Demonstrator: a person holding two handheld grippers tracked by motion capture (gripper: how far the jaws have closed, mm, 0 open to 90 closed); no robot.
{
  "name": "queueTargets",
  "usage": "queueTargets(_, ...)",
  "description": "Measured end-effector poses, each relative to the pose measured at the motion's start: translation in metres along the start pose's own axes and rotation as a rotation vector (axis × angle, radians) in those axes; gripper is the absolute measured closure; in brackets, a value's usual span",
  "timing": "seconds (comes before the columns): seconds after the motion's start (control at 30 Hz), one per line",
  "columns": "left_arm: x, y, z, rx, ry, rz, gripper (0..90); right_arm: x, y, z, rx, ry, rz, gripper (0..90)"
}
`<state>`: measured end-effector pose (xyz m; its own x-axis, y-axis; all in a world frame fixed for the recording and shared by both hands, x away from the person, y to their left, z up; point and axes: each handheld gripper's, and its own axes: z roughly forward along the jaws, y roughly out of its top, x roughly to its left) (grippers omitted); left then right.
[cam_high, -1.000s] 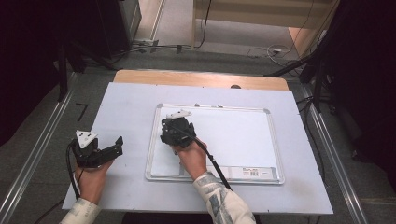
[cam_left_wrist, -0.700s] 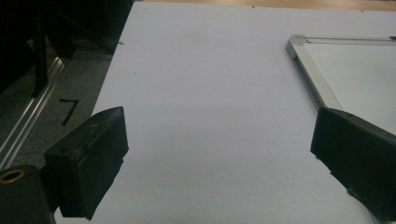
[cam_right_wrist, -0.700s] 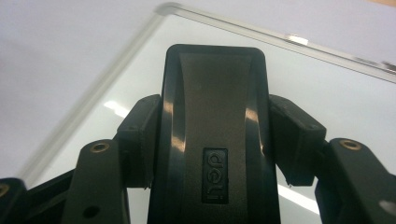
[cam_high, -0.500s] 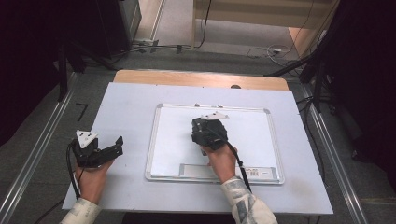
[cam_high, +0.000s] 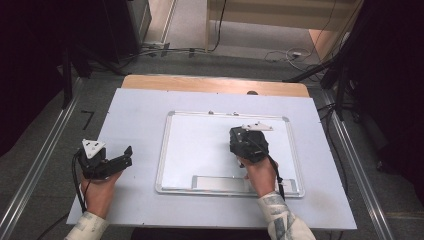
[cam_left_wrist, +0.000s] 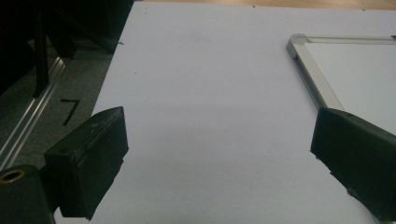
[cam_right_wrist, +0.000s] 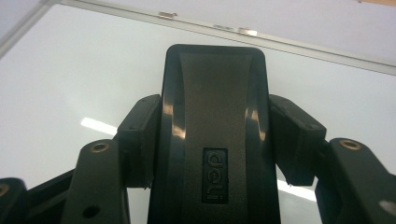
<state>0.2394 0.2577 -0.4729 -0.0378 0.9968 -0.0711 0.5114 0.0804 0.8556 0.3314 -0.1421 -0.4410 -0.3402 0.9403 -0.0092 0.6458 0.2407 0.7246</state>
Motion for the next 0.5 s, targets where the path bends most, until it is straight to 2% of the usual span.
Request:
queueTargets(0.13,0.000,0.000,0.000,0.002,0.001,0.001,4.5,-0.014,-0.003,-0.003,0.001,-0.022,0.009,38.1)
queueTargets(0.5,0.000,0.000,0.000,0.004,0.003,0.004,4.5,-0.051,-0.016,-0.012,0.002,-0.085,0.072,38.1)
